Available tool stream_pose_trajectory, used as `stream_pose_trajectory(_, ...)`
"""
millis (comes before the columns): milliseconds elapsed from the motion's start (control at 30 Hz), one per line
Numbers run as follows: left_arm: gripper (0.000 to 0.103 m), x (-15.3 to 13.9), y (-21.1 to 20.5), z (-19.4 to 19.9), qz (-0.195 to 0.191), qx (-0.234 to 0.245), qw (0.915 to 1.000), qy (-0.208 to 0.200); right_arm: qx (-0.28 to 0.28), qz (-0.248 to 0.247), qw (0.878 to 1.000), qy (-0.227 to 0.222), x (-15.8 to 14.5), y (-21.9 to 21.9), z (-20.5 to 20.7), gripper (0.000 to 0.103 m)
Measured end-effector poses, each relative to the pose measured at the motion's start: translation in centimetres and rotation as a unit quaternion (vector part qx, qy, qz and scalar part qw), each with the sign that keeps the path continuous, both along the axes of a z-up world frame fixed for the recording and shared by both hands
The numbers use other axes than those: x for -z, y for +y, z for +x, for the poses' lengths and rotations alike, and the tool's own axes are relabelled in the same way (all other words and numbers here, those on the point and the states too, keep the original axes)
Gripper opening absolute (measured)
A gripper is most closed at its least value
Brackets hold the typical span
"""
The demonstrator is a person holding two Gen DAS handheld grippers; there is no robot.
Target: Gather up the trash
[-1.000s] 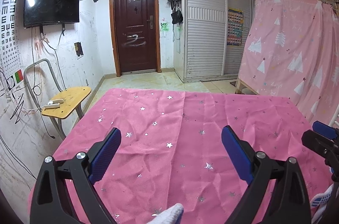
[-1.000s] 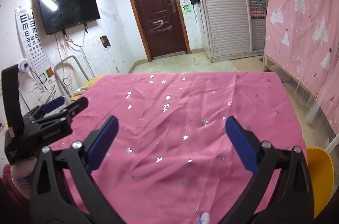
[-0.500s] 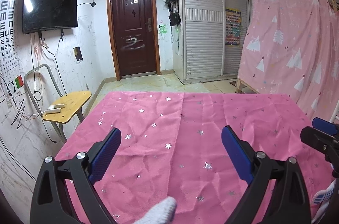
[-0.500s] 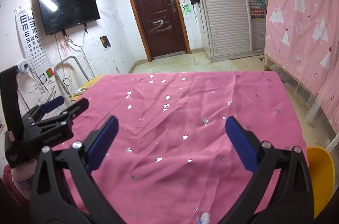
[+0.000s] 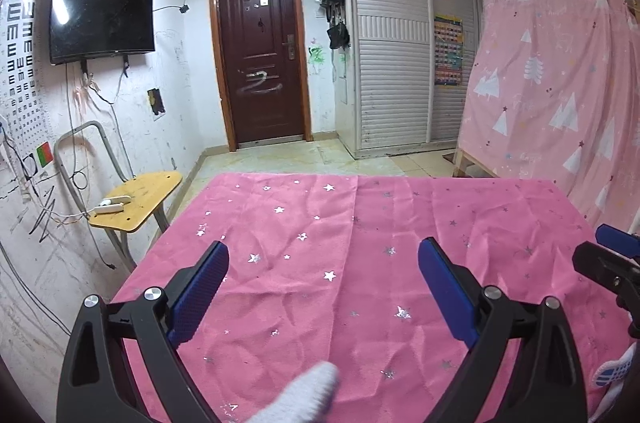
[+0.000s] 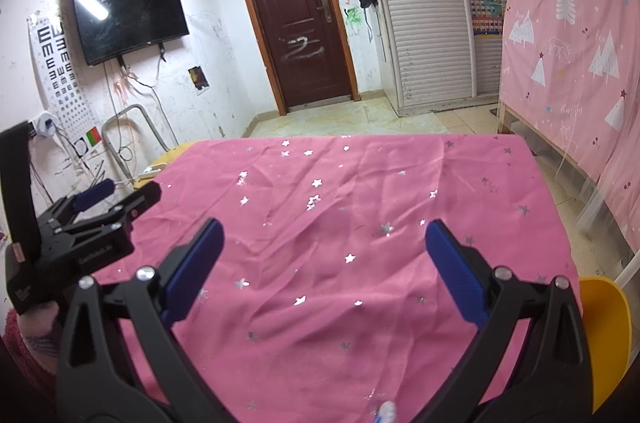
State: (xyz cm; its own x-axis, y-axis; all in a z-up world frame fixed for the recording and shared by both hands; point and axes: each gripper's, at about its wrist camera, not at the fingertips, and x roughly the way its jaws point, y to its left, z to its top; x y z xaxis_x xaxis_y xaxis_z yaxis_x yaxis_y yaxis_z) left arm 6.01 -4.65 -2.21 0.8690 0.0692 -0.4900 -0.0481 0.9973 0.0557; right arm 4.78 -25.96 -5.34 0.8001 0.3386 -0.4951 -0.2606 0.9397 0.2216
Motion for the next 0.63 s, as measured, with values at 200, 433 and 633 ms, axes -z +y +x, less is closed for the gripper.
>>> stream_pose_trajectory(200,0.088,-0.02,0.17,-0.18,-0.001,0.001,1.0000,-0.005,0.000,0.000,1.000,0.001,0.13,0.02,-0.01,0.097)
stream_pose_trajectory(433,0.088,-0.03,0.43,-0.04,-0.004,-0.002,1.0000,-0.002,0.000,0.000,1.000,0.001,0.06,0.03,0.00,0.097)
stream_pose_trajectory(633,0.088,0.01,0.74,0.16,-0.013,-0.005,0.9999,0.005,0.000,0.000,1.000,0.002,0.13,0.04,0.05,0.097)
